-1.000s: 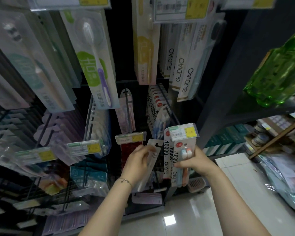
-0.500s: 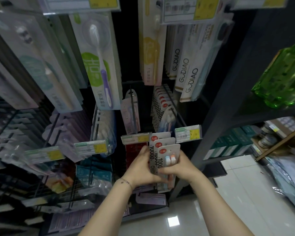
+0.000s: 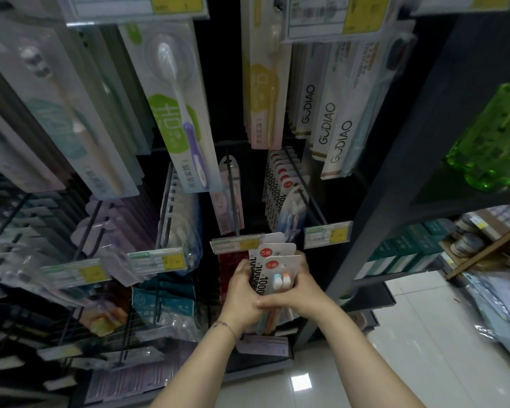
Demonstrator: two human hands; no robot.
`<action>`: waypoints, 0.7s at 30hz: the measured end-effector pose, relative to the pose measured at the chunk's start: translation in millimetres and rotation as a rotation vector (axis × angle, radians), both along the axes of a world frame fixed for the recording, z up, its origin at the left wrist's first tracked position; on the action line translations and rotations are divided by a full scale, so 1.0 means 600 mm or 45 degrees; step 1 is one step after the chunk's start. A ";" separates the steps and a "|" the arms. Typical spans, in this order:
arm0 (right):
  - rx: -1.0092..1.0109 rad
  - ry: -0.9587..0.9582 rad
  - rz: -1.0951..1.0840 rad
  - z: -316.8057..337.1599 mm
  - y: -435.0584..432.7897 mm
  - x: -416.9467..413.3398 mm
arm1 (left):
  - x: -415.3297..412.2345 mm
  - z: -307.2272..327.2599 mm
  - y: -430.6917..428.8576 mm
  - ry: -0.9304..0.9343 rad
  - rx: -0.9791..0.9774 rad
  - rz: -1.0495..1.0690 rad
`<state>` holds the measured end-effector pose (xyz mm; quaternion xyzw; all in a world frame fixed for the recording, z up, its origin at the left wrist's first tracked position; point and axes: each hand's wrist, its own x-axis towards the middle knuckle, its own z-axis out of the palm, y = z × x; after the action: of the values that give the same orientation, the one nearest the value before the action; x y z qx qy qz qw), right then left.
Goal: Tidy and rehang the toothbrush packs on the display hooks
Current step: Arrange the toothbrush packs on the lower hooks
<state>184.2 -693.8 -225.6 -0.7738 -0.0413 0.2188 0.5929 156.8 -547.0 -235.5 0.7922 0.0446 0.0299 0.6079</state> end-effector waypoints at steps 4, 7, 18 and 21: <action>-0.093 -0.073 0.138 0.032 -0.020 -0.001 | -0.002 -0.008 0.005 0.058 -0.092 0.023; -0.103 -0.002 0.238 0.042 -0.062 0.022 | -0.006 -0.015 0.017 0.080 -0.064 0.018; -0.317 0.066 -0.299 0.022 -0.033 0.166 | -0.006 -0.003 0.054 0.058 0.068 0.121; -0.308 -0.263 -0.402 0.053 -0.013 0.199 | -0.004 0.002 0.059 0.035 0.105 0.145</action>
<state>303.4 -701.5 -193.8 -0.8544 0.0464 0.0463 0.5155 154.2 -511.7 -234.5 0.8131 0.0967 0.0555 0.5714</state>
